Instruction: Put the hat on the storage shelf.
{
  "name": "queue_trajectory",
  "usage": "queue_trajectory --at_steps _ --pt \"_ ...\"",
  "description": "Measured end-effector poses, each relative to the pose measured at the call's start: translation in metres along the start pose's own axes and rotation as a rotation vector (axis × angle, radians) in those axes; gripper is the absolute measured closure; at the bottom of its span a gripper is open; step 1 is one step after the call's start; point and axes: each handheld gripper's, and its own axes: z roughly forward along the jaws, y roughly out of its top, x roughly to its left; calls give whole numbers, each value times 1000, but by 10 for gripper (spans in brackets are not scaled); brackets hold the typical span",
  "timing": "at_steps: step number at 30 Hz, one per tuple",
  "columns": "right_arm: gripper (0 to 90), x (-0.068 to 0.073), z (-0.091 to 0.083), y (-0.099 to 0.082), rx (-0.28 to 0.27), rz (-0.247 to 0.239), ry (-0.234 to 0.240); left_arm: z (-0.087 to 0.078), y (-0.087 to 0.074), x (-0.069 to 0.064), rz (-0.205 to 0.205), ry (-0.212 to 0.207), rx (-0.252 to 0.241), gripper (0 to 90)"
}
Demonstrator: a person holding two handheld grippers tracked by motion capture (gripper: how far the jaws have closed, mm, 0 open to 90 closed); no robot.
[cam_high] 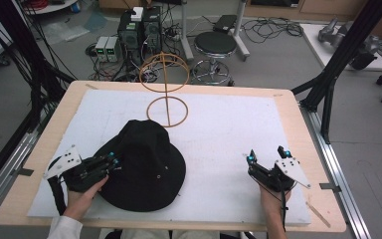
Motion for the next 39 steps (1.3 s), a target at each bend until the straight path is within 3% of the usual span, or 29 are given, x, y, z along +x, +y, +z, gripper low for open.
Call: queue_trajectory --at_steps 16,26,28,36,39 --pt "68 1 1 0 -5 -7 6 -5 29 -3 43 27 -134 872" --pt "69 2 0 1 -8 -8 9 -9 54 -6 58 18 -271 872" --pt "68 2 0 1 -9 -12 9 -9 59 -6 73 22 -285 872" --pt "68 2 0 1 -8 -4 11 -6 81 -3 61 63 -403 872" --pt "68 2 0 1 -12 -7 9 -4 85 -1 73 72 -406 872"
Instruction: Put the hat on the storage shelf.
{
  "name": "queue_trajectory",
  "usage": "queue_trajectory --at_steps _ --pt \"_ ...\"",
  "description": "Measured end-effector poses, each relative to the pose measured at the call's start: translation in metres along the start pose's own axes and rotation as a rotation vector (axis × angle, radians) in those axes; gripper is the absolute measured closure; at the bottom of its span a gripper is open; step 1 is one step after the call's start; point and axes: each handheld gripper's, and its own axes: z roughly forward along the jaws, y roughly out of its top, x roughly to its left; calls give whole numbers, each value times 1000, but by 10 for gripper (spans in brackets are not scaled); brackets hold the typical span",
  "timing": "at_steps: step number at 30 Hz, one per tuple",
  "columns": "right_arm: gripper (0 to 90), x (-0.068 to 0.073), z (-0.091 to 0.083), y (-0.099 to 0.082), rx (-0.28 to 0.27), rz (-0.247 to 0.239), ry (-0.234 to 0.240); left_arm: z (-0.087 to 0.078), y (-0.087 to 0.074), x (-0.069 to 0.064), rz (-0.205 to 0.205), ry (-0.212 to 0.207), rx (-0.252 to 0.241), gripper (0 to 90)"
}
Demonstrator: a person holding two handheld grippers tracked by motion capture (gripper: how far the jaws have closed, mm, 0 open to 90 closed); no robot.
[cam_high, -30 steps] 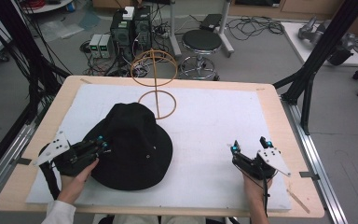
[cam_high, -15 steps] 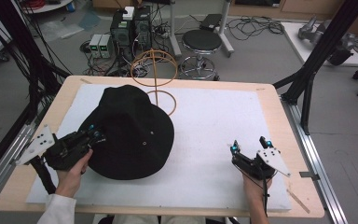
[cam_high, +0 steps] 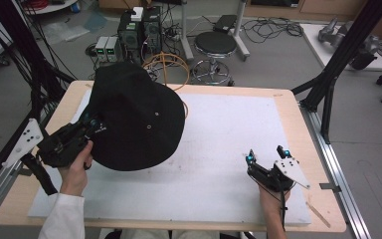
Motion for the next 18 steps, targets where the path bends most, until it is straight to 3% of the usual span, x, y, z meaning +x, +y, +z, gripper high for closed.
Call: queue_trajectory --at_steps 4,10,18 --pt "68 0 0 0 -5 -1 1 8 3 4 -8 7 -27 872" --pt "68 1 0 1 -8 10 -3 22 5 13 -55 33 -92 872" --pt "68 1 1 1 -3 10 4 45 12 17 -41 64 -129 872"
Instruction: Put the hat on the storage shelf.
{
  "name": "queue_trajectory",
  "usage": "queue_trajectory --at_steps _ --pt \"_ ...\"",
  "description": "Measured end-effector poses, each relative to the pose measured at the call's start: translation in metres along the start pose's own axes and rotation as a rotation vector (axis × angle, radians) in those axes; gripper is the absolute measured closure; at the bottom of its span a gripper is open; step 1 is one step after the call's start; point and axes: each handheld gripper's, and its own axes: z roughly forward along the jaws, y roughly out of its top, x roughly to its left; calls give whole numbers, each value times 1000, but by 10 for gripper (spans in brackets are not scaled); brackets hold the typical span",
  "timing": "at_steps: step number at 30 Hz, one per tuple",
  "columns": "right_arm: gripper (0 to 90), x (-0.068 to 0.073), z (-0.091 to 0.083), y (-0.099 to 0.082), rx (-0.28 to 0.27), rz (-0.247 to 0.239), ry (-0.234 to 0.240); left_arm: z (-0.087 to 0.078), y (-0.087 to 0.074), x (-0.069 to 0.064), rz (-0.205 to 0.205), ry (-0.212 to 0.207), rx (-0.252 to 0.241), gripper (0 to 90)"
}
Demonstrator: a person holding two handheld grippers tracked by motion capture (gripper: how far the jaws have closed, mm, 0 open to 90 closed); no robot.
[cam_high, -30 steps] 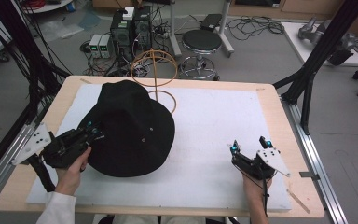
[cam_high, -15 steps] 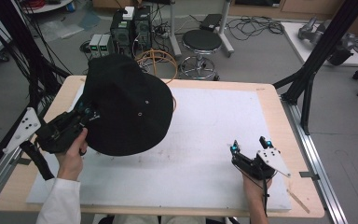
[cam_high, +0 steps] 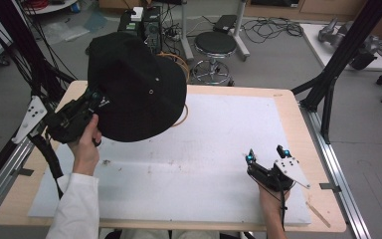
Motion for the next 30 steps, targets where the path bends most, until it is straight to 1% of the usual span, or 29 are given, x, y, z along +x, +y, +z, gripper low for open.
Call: queue_trajectory --at_steps 3,6,8,9,10,11,12,13,14,15,16,17,18,19,20,22,23,24,25,26,27,28,30 --pt "68 0 0 0 -6 -4 3 13 3 0 12 4 -8 872" --pt "68 0 0 0 -7 -2 5 27 5 2 29 11 -4 872" --pt "68 0 0 0 -5 1 7 37 7 3 36 15 5 872" --pt "68 0 0 0 -4 2 8 43 7 4 49 22 14 872" --pt "68 0 1 0 -1 2 9 55 8 5 57 31 24 872" --pt "68 0 1 0 -3 -3 10 61 8 5 60 37 27 872" --pt "68 0 1 0 -3 -4 11 61 8 5 60 37 27 872" --pt "68 0 1 0 -3 -2 11 66 9 6 67 41 28 872" --pt "69 0 1 0 -5 -4 11 72 9 6 65 46 28 872" --pt "68 0 1 0 -5 -6 12 84 9 7 71 44 45 872" --pt "68 0 0 0 -4 -2 12 84 9 7 71 44 45 872" --pt "68 0 0 0 -4 -1 14 95 8 8 87 41 65 872" --pt "68 0 0 0 -3 0 13 95 8 8 87 41 65 872" --pt "68 0 0 0 -4 0 15 101 7 9 96 46 78 871" --pt "68 0 0 0 -2 0 15 112 6 10 102 56 85 871" --pt "68 0 0 0 -3 -2 17 121 4 13 100 67 86 871" --pt "68 0 0 0 -3 -4 17 124 3 13 100 72 87 871" --pt "68 0 0 0 -4 -4 18 124 3 13 100 72 87 871" --pt "68 1 0 0 -5 -3 23 134 -2 15 118 97 100 871" --pt "68 1 0 0 -2 -1 25 134 -2 15 118 97 100 871" --pt "68 1 0 0 -1 -2 27 138 -4 18 113 104 107 871" --pt "68 1 0 0 -3 -6 30 145 -8 21 112 126 113 871" --pt "68 2 0 1 -3 -4 30 148 -9 24 107 131 118 871"
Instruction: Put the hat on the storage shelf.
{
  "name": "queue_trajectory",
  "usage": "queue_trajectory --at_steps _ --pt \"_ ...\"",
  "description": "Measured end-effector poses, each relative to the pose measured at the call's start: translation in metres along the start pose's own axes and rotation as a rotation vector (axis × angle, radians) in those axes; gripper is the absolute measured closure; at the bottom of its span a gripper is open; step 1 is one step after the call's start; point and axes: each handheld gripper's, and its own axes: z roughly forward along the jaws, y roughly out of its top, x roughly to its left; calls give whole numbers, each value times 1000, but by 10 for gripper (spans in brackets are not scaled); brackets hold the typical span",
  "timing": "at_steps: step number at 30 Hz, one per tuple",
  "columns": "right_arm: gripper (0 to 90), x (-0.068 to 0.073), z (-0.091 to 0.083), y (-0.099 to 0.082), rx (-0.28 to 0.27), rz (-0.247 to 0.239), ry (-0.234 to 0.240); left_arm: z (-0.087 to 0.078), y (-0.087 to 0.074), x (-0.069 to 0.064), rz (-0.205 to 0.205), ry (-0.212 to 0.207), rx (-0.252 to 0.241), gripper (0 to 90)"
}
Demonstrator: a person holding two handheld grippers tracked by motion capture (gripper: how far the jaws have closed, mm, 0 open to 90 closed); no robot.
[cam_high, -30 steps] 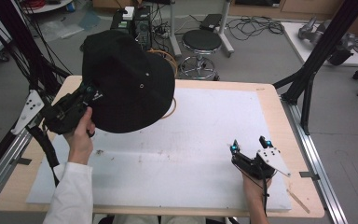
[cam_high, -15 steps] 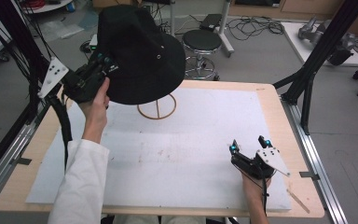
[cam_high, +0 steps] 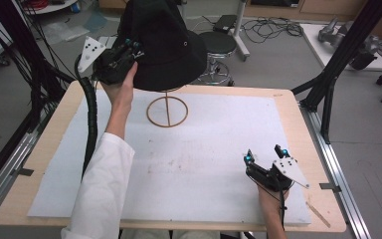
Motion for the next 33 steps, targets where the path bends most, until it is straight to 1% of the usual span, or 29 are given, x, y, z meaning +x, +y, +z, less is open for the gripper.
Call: queue_trajectory --at_steps 2,7,8,9,10,12,14,16,17,18,20,21,23,24,25,26,27,30,33 --pt "68 0 0 0 -1 -1 7 6 -3 3 0 10 11 871" --pt "68 0 0 1 -3 -2 6 7 -6 6 7 16 30 871" --pt "68 1 -1 1 -1 1 6 7 -9 6 23 16 29 871" --pt "68 1 -1 1 -3 3 5 7 -10 6 24 12 33 871" --pt "68 1 -1 1 -5 4 5 8 -11 5 27 17 37 871" --pt "68 2 0 1 -7 9 8 11 -14 6 14 15 39 871" --pt "68 3 0 2 -7 15 12 12 -17 7 10 18 42 871" --pt "68 4 0 2 -10 5 15 14 -21 7 14 27 59 871" --pt "68 5 1 2 -8 12 18 15 -25 8 13 31 68 871" --pt "68 5 1 2 -8 8 18 16 -27 8 15 36 76 871" --pt "68 5 1 2 -7 10 22 17 -33 9 15 34 87 871" --pt "68 4 1 2 -5 16 25 17 -36 10 16 36 94 871" --pt "68 3 2 2 -8 13 23 17 -42 11 11 35 106 871" --pt "68 3 1 3 -9 16 23 16 -48 13 10 38 126 871" --pt "68 3 1 3 -11 15 20 16 -48 13 10 38 126 870" --pt "68 3 0 3 -12 19 18 16 -54 15 12 42 144 871" --pt "68 3 0 3 -12 19 18 16 -54 15 12 42 144 870" --pt "68 3 -1 3 -10 17 17 16 -63 16 20 55 184 870" --pt "68 3 0 3 -12 9 17 14 -70 17 12 56 202 870"
